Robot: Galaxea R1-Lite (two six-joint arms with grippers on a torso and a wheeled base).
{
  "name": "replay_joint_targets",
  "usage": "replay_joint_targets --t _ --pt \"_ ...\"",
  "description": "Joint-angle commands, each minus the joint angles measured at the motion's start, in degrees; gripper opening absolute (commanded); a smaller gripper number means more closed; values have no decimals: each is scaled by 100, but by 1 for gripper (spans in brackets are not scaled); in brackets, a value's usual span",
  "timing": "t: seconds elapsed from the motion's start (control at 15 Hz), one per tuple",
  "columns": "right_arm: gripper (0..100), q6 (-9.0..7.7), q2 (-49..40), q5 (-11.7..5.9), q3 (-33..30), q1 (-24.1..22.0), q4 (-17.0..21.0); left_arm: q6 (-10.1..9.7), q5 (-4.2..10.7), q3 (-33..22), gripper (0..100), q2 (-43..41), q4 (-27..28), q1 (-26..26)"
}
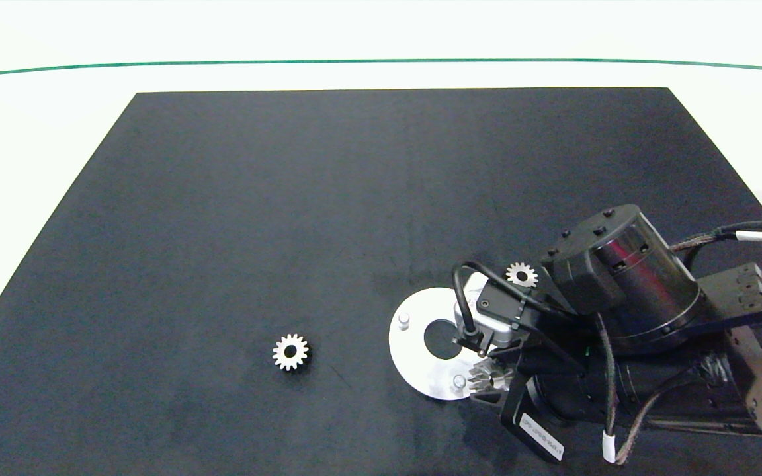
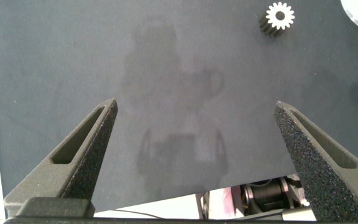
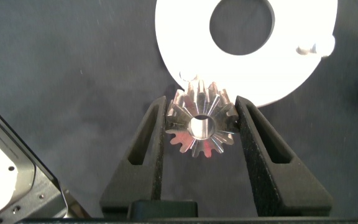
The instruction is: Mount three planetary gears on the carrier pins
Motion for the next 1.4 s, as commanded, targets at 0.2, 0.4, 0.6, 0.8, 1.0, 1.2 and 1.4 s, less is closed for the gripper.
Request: replay_joint_targets --t 0.2,0.4,0.6,0.8,1.0,1.2,1.4 --pt "13 -8 231 -25 -196 149 21 2 1 -2 100 26 -61 1" --pt "13 1 328 -130 -196 193 12 2 1 -2 100 26 -61 1" --pt "13 1 389 -148 -284 193 12 2 1 -2 100 26 -61 1" --pt "13 1 460 -148 -372 184 12 2 1 -2 100 35 -61 -8" --pt "13 1 539 -183 -399 193 12 2 1 -2 100 35 -61 -8" --pt "13 1 556 -192 -407 193 12 2 1 -10 100 44 -61 -8" --pt "13 1 574 -192 -416 193 12 2 1 -19 100 53 -61 -8"
